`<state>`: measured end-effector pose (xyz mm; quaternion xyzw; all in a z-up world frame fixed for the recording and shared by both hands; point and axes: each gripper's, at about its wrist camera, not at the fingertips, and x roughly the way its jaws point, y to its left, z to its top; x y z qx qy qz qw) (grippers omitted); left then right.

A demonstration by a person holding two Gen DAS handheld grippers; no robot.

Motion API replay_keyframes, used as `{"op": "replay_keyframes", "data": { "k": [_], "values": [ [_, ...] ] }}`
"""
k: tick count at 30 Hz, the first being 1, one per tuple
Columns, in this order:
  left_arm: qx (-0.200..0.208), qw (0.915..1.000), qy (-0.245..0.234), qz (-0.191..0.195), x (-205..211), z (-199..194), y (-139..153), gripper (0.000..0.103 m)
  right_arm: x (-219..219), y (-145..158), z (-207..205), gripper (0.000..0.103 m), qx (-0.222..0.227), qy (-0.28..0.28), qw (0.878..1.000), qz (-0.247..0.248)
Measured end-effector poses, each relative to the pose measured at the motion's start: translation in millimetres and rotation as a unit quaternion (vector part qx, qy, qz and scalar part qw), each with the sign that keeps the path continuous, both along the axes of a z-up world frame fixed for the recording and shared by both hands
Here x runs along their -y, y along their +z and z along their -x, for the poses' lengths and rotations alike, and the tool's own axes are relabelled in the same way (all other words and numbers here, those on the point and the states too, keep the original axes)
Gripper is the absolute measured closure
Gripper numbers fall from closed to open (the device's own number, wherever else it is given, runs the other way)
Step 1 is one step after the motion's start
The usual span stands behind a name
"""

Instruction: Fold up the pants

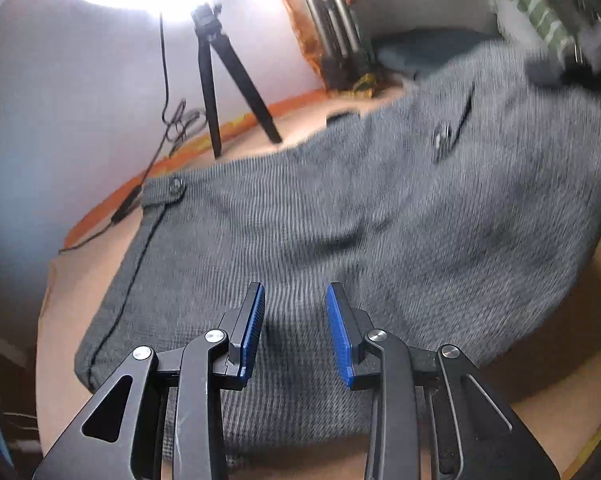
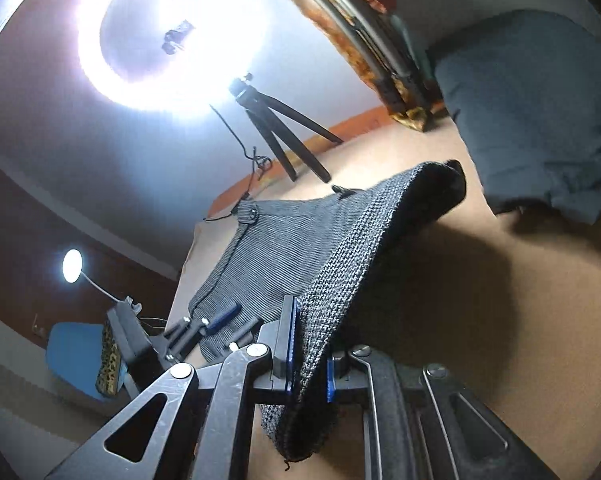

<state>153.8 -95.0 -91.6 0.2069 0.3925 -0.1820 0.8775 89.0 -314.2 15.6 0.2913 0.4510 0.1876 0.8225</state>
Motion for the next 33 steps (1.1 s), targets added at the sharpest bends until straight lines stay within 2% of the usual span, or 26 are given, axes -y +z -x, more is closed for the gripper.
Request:
{"op": "replay_keyframes", "data": {
  "k": [3,8,13,20,27,33],
  "values": [
    [-0.019,0.9997,0.006,0.015,-5,-4,-13,0.072,-8,7,-4,0.094,0.007,0.002,1.000,0.000],
    [-0.016,0.9993,0.008,0.034,-18,0,-1,0.072,-26,22,-13,0.094,0.022,0.013,1.000,0.004],
    [-0.005,0.9953,0.049,0.083,-63,7,27,0.072,-58,40,-30,0.094,0.042,0.040,0.998,0.022],
    [0.004,0.9872,0.110,0.115,-132,18,44,0.072,-120,56,-57,0.095,0.058,0.089,0.993,0.058],
    [0.006,0.9815,0.145,0.125,-168,27,43,0.072,-188,50,-83,0.096,0.056,0.128,0.985,0.099],
    [0.012,0.9779,0.159,0.135,-190,37,44,0.072,-250,28,-99,0.097,0.042,0.163,0.977,0.130]
  ]
}}
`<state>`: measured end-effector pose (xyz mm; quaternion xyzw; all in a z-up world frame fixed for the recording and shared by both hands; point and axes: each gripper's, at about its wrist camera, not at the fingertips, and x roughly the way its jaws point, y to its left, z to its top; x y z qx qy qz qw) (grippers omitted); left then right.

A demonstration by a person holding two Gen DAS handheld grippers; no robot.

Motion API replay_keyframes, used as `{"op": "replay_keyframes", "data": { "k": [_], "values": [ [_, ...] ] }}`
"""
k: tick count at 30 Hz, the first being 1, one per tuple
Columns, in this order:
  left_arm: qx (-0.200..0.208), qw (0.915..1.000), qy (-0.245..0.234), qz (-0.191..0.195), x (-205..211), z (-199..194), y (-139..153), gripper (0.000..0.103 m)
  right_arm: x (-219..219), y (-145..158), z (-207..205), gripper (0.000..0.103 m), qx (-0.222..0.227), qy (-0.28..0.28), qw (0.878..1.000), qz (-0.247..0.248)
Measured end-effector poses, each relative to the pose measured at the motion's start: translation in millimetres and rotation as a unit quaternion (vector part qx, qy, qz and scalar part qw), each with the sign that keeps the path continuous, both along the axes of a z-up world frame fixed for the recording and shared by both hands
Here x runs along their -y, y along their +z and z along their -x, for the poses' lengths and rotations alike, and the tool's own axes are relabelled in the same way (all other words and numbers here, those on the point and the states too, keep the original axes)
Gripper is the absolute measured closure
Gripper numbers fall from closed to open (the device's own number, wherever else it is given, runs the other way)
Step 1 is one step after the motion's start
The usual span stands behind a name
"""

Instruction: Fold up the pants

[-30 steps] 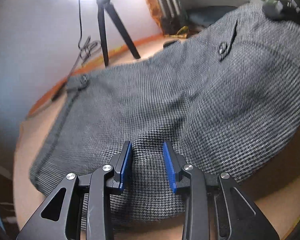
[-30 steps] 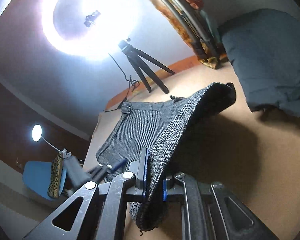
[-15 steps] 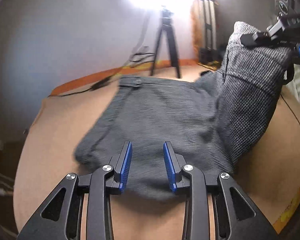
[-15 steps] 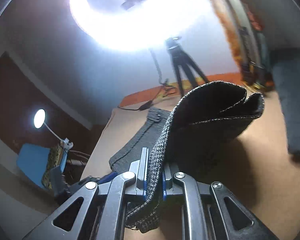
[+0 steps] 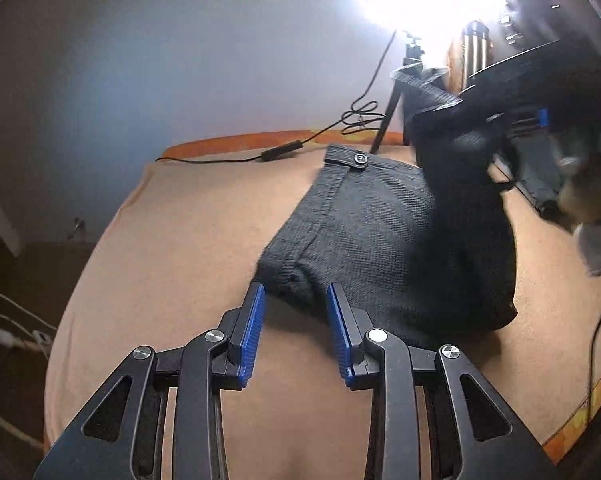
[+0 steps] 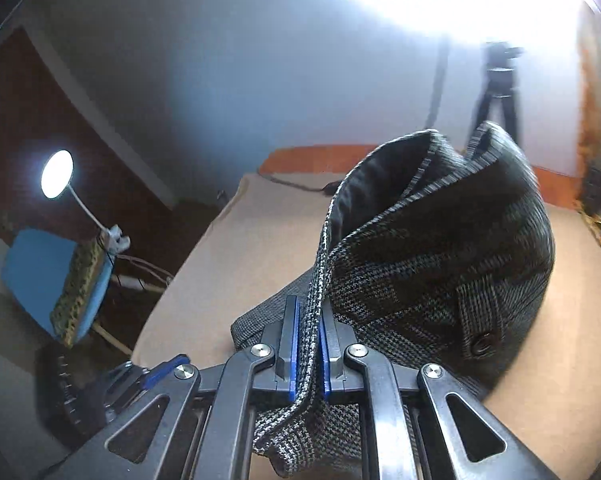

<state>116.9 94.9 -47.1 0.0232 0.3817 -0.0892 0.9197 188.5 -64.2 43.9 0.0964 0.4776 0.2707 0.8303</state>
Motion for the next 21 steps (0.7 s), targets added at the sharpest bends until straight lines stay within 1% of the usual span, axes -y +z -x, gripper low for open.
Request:
{"op": "replay_keyframes", "data": {
  "k": [2,6,10,14,19,21],
  "values": [
    [-0.001,1.0000,0.004,0.003,-5,5,0,0.072,-20,-10,-4,0.097,-0.005,0.009,1.000,0.013],
    [-0.004,0.9999,0.010,0.004,-14,8,-1,0.072,-53,-39,-14,0.097,-0.024,0.016,0.999,0.038],
    [0.000,0.9999,0.016,0.002,-21,12,1,0.072,-73,-65,-20,0.097,-0.043,0.016,0.997,0.054],
    [-0.002,0.9998,0.022,0.003,-28,13,0,0.072,-80,-75,-21,0.097,-0.049,0.021,0.997,0.063],
    [-0.009,0.9997,0.024,0.005,-31,8,-6,0.072,-92,-81,-22,0.097,-0.050,0.029,0.996,0.071],
    [-0.011,0.9996,0.024,0.004,-30,8,-7,0.072,-95,-82,-23,0.093,-0.053,0.030,0.996,0.067]
  ]
}}
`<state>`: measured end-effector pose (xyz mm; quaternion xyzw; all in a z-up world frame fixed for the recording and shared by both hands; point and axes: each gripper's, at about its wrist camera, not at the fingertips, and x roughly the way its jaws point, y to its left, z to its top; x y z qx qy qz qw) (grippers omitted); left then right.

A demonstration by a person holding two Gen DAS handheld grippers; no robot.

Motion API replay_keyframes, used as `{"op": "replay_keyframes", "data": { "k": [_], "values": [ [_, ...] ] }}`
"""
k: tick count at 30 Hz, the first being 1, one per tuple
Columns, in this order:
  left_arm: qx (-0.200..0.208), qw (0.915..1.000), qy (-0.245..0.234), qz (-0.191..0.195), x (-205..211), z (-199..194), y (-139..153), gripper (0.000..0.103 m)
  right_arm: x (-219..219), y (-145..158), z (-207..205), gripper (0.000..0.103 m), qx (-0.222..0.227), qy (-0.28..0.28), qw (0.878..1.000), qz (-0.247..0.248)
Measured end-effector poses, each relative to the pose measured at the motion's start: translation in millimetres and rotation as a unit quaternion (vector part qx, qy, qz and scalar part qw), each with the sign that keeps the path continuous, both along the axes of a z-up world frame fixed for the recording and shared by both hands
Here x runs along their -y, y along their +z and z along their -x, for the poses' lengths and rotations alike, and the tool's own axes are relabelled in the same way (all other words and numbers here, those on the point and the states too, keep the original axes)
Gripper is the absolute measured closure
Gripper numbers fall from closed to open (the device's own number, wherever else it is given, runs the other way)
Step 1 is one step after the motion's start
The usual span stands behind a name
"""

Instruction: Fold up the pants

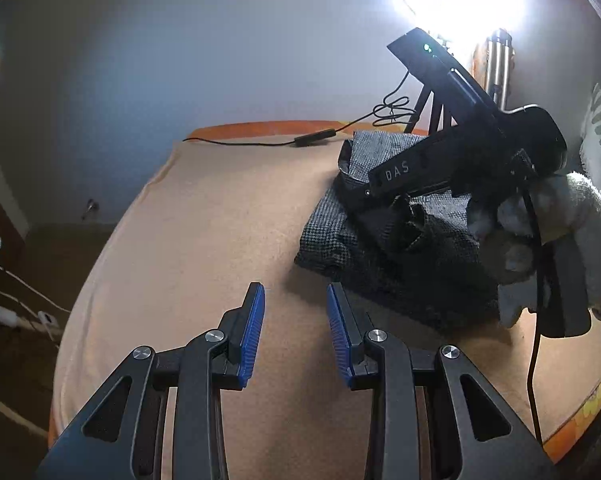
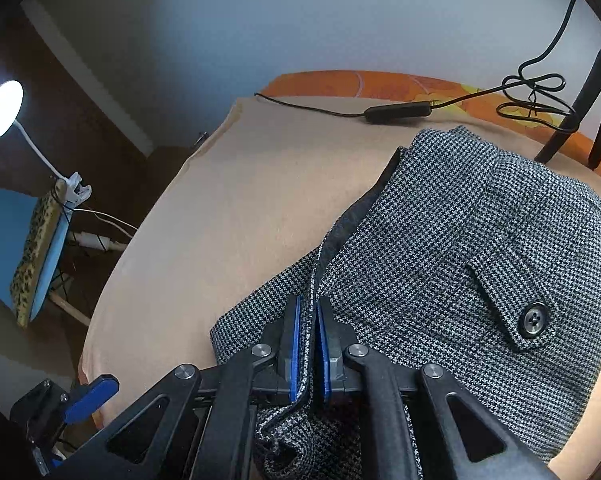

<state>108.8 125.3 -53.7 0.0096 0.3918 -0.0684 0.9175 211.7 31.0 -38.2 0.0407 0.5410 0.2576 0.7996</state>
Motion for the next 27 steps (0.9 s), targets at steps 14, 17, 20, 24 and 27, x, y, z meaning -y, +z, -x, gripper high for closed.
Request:
{"op": "replay_keyframes", "data": {
  "k": [14,17,20,24,27],
  "values": [
    [0.015,0.9996,-0.008,0.025,13,1,17,0.072,79,43,12,0.060,0.032,0.004,0.992,-0.126],
    [0.019,0.9994,-0.019,0.022,27,-5,21,0.072,108,47,17,0.060,0.046,-0.013,0.992,-0.119],
    [0.023,0.9993,-0.026,0.010,44,-14,24,0.072,130,49,20,0.060,0.054,-0.030,0.992,-0.106],
    [0.007,0.9990,-0.023,0.039,56,-25,25,0.068,161,45,21,0.058,0.064,-0.048,0.994,-0.077],
    [-0.001,0.9980,-0.009,0.062,62,-30,25,0.059,186,41,17,0.057,0.060,-0.068,0.993,-0.075]
  ]
}}
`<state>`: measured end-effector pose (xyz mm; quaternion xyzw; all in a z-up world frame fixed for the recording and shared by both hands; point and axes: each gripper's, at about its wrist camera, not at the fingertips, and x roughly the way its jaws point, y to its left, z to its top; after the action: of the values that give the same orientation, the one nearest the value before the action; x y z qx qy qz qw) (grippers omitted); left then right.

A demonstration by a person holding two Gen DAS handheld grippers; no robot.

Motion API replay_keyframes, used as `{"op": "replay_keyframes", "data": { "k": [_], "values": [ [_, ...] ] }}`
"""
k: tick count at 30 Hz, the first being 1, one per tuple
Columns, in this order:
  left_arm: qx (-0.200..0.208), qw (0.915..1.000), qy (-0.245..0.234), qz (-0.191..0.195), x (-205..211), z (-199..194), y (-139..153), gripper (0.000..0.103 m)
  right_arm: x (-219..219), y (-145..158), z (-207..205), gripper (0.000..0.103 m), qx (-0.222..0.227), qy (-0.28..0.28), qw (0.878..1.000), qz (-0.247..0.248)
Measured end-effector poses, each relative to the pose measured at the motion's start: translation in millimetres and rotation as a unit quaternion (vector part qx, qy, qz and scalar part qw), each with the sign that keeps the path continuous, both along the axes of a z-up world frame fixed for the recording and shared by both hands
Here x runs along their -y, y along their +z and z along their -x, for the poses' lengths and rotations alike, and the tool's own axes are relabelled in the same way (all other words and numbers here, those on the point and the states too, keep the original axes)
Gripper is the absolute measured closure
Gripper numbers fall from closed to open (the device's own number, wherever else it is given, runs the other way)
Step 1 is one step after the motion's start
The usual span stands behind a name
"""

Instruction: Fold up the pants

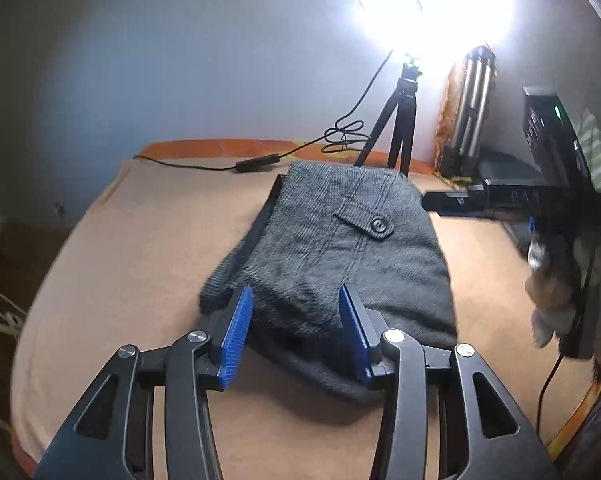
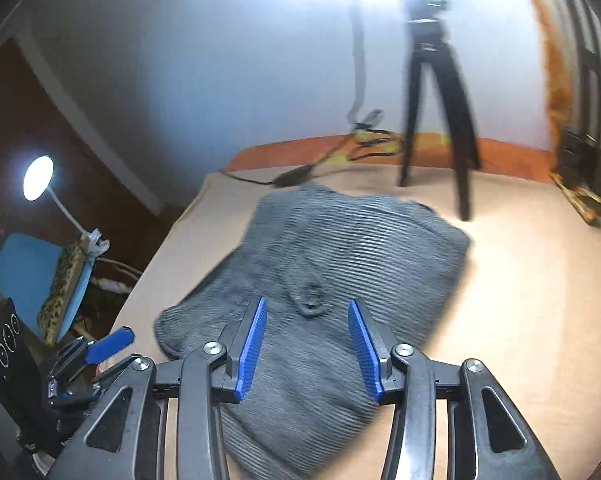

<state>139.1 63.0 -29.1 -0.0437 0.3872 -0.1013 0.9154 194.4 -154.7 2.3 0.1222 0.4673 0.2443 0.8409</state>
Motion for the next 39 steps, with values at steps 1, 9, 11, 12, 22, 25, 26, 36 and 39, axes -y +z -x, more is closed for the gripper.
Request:
{"op": "replay_keyframes", "data": {
  "k": [1,9,11,12,22,25,26,36,39],
  "values": [
    [-0.002,1.0000,0.003,0.002,2,-2,-1,0.059,6,-1,-1,0.057,-0.002,-0.007,1.000,-0.003],
    [-0.016,0.9962,0.019,-0.084,21,-22,-26,0.059,40,-12,-8,0.057,-0.007,-0.039,0.999,0.004],
    [-0.026,0.9950,0.023,-0.094,19,-28,-35,0.059,44,-16,-14,0.056,-0.013,-0.042,0.999,0.003],
    [-0.031,0.9941,0.024,-0.101,18,-30,-40,0.059,44,-19,-18,0.056,-0.020,-0.044,0.999,0.001],
    [-0.060,0.9948,0.036,-0.074,-7,-41,-63,0.043,43,-46,-44,0.056,-0.058,-0.042,0.997,-0.015],
    [-0.058,0.9955,0.034,-0.067,-9,-37,-61,0.043,42,-51,-49,0.038,-0.059,-0.046,0.997,-0.019],
    [-0.056,0.9958,0.034,-0.065,-9,-36,-59,0.043,42,-53,-50,0.038,-0.060,-0.047,0.997,-0.020],
    [-0.078,0.9910,0.081,0.072,-44,-18,-44,0.039,51,-59,-50,0.034,-0.071,-0.052,0.995,-0.049],
    [-0.098,0.9872,0.088,0.090,-45,-25,-53,0.039,60,-65,-50,0.034,-0.082,-0.060,0.992,-0.072]
  ]
}}
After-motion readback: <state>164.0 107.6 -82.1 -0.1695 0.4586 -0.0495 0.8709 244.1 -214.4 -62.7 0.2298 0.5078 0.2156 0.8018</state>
